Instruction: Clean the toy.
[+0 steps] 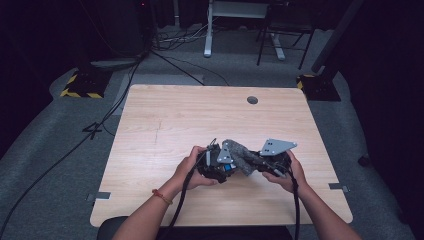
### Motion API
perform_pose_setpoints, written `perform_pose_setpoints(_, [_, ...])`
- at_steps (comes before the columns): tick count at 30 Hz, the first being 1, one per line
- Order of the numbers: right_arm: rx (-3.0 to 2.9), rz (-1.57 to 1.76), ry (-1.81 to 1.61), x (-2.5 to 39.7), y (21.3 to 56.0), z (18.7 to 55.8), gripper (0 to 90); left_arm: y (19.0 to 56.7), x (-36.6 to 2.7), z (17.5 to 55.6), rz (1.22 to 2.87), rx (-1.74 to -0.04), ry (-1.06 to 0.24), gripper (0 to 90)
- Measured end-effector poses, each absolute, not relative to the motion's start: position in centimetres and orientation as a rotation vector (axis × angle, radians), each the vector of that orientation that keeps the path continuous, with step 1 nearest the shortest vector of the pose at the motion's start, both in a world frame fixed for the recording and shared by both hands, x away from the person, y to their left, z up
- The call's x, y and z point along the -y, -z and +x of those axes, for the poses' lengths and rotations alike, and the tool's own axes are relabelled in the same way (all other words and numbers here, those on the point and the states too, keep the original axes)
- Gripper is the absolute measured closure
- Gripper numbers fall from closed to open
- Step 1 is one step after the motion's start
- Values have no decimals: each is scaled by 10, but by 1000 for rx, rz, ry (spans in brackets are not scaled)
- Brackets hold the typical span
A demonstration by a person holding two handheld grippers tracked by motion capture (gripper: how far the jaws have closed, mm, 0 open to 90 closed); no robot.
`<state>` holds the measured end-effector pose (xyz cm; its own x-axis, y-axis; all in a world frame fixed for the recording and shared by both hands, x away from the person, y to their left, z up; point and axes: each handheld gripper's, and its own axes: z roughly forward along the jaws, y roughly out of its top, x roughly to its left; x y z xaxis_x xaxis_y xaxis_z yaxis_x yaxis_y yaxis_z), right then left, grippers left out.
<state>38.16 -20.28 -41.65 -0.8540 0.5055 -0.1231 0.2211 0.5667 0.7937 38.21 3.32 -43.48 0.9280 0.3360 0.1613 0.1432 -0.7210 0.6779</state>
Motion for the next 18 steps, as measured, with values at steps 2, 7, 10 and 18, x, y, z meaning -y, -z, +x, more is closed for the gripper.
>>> perform_pose_setpoints(2, [-2482,634,-1221,210,421,387,756,432,-37,381,2341,-326,-336,339])
perform_pose_setpoints(7, [-2521,659,-1365,214,423,390,755,431,-38,377,2298,-291,-312,338])
perform_pose_setpoints(10, [-2539,623,-1387,208,423,386,759,432,-35,376,2315,-276,-320,337])
perform_pose_setpoints(18, [-2513,548,-1430,200,414,374,762,439,-28,376,2372,-260,-330,332])
